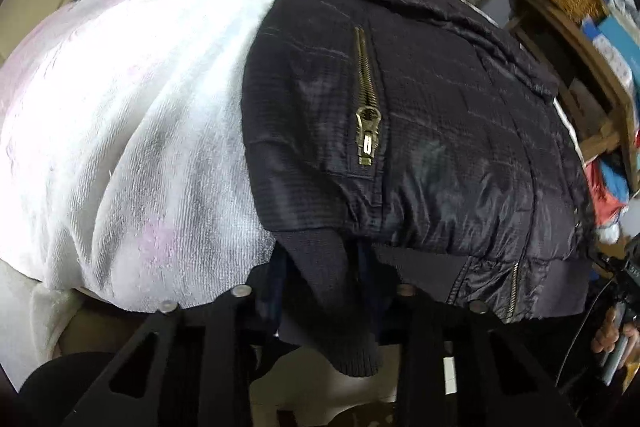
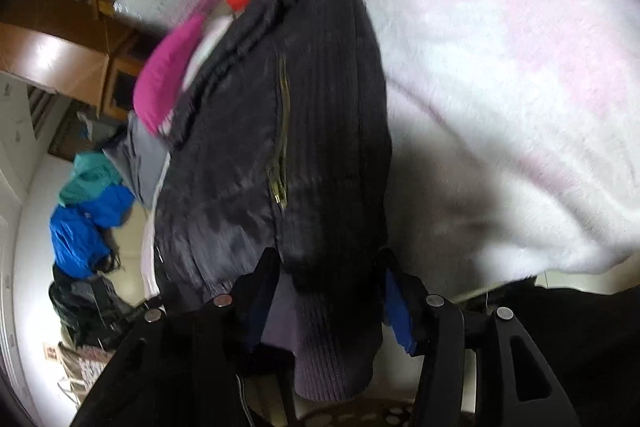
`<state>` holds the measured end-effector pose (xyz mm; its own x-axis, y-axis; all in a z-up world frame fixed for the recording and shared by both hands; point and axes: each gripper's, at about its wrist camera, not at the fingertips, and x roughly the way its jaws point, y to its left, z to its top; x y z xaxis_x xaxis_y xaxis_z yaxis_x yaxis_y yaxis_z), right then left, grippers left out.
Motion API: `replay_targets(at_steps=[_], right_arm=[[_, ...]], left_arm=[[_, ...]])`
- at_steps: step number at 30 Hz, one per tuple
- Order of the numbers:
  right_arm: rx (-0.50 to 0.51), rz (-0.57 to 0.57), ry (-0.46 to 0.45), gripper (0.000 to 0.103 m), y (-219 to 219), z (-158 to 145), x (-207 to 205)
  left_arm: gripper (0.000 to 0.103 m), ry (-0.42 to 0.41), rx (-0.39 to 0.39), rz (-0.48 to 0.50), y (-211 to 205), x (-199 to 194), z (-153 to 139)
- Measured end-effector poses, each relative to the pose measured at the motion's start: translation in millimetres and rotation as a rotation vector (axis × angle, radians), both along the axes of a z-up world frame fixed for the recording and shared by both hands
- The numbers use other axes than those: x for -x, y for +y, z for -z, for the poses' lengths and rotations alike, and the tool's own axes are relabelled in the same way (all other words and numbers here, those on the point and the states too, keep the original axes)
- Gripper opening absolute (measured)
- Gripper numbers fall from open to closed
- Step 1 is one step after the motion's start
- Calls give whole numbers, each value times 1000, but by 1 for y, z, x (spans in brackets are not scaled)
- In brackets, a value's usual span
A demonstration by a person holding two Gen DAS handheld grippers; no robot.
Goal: Fold large clothes
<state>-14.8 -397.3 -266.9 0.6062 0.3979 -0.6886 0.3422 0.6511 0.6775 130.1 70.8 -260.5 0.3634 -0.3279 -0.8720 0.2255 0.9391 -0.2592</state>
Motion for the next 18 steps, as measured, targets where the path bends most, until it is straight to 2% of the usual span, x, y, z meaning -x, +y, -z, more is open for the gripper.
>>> replay_targets(at_steps=[4, 5, 6, 7, 8, 11, 15, 17, 18], right_arm=[[-30, -30, 33, 54, 4, 11, -8], [-28, -42, 47, 54, 9, 14, -12], [-18, -54, 57, 49, 14, 14, -15], [19, -65, 43, 37, 18, 10, -15], [52, -88, 15, 33, 23, 4, -15], [90, -114, -48, 33, 30, -8, -15], [147, -129, 35, 35, 39, 5, -22], [154, -133, 30, 36, 41, 2, -21], [155, -137, 24, 39, 42, 1, -22]], left_arm=[[34, -10, -10, 13, -3, -1, -1], [38, -13, -18, 15, -6, -1, -1], [40, -16, -22, 21, -4, 0, -2], [40, -21, -21, 27, -6, 1, -2], [40, -30, -23, 30, -7, 2, -3], [36, -69, -53, 43, -14, 8, -5], [34, -123, -110, 53, -22, 14, -9], [34, -139, -133, 57, -24, 15, -10], [34, -152, -159, 62, -27, 17, -10]])
